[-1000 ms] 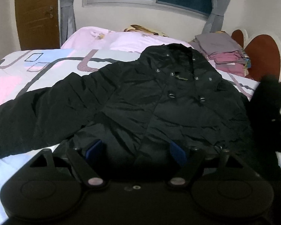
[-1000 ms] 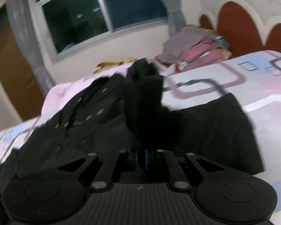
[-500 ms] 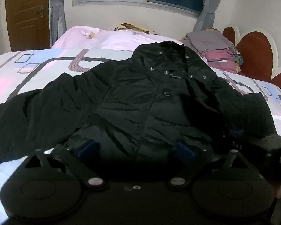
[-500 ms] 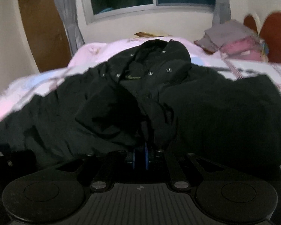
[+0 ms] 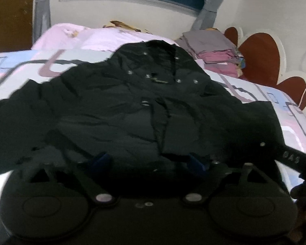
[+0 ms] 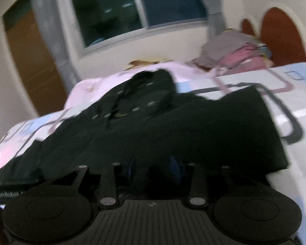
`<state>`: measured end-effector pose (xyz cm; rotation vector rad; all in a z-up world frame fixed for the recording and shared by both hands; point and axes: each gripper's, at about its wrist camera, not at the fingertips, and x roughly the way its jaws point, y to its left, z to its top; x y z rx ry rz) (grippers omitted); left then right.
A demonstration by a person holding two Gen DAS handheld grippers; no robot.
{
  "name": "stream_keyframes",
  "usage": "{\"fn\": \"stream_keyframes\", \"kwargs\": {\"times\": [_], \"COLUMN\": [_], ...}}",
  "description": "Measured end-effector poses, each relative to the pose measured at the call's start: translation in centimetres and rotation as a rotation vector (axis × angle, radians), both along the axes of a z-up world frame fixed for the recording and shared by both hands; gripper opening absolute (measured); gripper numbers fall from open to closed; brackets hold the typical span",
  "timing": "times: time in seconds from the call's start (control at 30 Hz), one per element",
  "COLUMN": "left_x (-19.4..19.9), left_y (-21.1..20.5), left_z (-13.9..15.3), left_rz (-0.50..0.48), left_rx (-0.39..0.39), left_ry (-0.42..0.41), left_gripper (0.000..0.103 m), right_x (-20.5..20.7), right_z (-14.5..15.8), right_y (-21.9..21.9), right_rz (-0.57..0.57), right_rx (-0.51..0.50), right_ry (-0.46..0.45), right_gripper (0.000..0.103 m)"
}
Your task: Fold large clothes
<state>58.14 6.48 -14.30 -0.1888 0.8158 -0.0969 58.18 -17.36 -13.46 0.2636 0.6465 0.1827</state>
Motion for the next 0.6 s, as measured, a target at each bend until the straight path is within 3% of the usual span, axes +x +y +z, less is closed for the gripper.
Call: {"fn": "stream_keyframes", "kwargs": {"times": [0.13,0.33,0.4,0.47,0.6], "left_x": [1.9,5.1,5.7,5.7,3.9], "left_y": [-0.5,-0.7,-1.1,-1.4,-0.3], "left_z": [-0.9,-2.3,-2.5,-2.2,-0.3], "left_rz": [-0.009,-0.030,-0.042,-0.041,-0.019], "left_rx": [-0.044,-0.125,-0.138,-0.103,-0.008], "left_ry": [0.015,0.058,0.064,0.035,-0.050], "left_gripper": [0.076,0.049,0.019,0.011,0.010], "right_x": [0.0,-0.5,-0.7,-1.1,-1.2], "right_z": [0.1,0.2,0.3,0.5,0.9], "right_y": [-2.6,-5.3,-5.5,-5.8,-6.0], "right_rz": [-0.104,-0.180,-0.191,-0.207,-0.211], "right_rx": [0.001,0.025,0.021,0.016,0.017], "right_ry": [0.021,0.040,0.039,0.036,0.032], "right_gripper": [0.038,0.038,0.038,0.038,0.038]}}
